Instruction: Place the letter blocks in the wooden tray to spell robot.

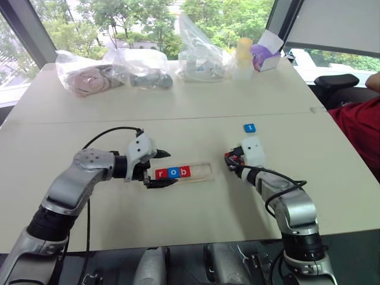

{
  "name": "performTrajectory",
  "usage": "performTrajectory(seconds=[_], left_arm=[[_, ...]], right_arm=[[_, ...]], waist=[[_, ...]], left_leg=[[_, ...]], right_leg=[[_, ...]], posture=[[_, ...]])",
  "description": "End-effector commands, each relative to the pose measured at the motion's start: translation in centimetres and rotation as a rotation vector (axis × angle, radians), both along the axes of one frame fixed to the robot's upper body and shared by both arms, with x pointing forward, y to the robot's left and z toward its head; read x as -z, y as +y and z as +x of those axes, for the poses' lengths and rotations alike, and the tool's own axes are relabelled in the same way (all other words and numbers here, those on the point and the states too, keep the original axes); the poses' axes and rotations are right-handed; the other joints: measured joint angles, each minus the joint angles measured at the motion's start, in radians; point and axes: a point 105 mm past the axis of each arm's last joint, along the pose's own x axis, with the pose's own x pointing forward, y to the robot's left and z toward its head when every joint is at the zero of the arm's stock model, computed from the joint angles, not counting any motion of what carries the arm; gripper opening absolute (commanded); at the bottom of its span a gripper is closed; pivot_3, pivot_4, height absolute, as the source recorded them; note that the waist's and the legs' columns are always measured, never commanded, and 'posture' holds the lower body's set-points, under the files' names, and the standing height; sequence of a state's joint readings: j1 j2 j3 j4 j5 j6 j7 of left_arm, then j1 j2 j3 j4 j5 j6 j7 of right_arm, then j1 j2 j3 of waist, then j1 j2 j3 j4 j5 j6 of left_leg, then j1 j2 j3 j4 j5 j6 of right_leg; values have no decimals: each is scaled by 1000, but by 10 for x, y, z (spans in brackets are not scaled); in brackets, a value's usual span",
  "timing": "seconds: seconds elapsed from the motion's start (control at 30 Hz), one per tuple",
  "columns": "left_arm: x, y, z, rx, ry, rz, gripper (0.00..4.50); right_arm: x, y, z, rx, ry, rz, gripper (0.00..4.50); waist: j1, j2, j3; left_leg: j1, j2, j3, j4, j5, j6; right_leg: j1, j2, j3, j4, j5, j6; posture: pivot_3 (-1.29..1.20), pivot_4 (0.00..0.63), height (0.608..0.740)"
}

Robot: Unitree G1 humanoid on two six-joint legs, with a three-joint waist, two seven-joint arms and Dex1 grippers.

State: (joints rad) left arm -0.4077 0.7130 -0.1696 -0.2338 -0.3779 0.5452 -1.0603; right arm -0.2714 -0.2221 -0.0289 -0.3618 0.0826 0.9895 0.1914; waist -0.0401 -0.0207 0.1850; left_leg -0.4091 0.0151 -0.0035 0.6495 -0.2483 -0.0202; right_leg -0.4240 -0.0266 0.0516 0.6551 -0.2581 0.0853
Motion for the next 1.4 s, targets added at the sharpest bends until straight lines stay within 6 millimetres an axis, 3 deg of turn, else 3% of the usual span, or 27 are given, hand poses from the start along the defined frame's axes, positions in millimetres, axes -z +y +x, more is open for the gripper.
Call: performTrajectory(seconds=[0.03,0.1,0.2,0.3,0.43,0.5,0.53,0.6,0.73,0.87,0.93,1.13,1.4], left_arm=[[-12,-18,-5,89,-60,-9,4500],[-10,-25,-8,135,-72,14,4500],[-10,-32,-5,164,-77,8,4500],[-9,-37,-1,173,-84,4,4500],[-5,-36,3,159,-57,2,4500],[-2,-30,5,134,-49,5,4500],[-3,-26,6,121,-44,1,4500],[-6,-21,5,107,-33,-8,4500],[-21,-8,1,106,-11,-26,4500],[-22,4,-7,147,-34,79,4500],[-25,10,-14,174,-28,109,4500],[-33,13,-24,195,-15,116,4500],[-36,15,-29,144,-13,107,4500]], right_arm=[[-23,-38,-10,195,-66,-11,1172],[-19,-43,-22,277,-23,51,1172],[-8,-32,-32,332,66,189,1172],[3,-20,-35,331,116,206,1172],[10,-17,-33,319,110,193,3037],[0,-24,-30,279,30,79,4124],[-9,-25,-29,245,-19,41,4443],[-22,-26,-28,183,-83,27,4443],[-53,-28,-22,-132,-227,-55,4443],[-42,-30,-40,-470,-157,-39,4443],[-37,-43,-43,-579,-122,-81,4443],[-25,-68,-36,-748,-58,-192,4443],[-5,-79,-22,-902,8,-290,4443]], waist=[[8,0,0],[9,0,0],[-1,0,0],[-6,0,-1],[-5,0,-1],[-4,0,-1],[-3,0,-1],[-3,0,-1],[-4,0,-1],[-3,-1,-1],[-3,-1,-1],[-4,-1,0],[-3,-1,0]], left_leg=[[0,0,0,0,0,0],[-1,0,0,0,0,0],[0,0,-1,0,0,0],[1,1,0,0,0,0],[1,1,0,0,0,0],[1,0,0,0,0,0],[1,0,0,0,0,0],[0,0,0,0,0,0],[0,0,0,0,0,0],[1,0,0,0,0,0],[1,0,1,-1,0,0],[1,0,2,1,0,0],[1,0,2,1,0,0]], right_leg=[[0,0,0,0,0,0],[0,-1,0,0,0,0],[0,1,0,0,0,0],[0,2,0,1,0,0],[0,1,0,1,0,0],[0,1,0,1,0,0],[0,0,0,0,0,0],[0,-1,0,0,0,0],[0,0,0,0,0,1],[2,1,0,-1,-1,1],[2,2,0,-2,-1,1],[3,1,1,-3,-1,0],[3,1,0,-2,-1,1]], posture=[[0,150,740],[0,150,740],[0,150,740],[0,150,740],[0,150,740],[0,150,740],[0,150,740],[0,150,740],[0,150,740],[0,150,740],[0,150,740],[0,150,740],[0,150,740]])
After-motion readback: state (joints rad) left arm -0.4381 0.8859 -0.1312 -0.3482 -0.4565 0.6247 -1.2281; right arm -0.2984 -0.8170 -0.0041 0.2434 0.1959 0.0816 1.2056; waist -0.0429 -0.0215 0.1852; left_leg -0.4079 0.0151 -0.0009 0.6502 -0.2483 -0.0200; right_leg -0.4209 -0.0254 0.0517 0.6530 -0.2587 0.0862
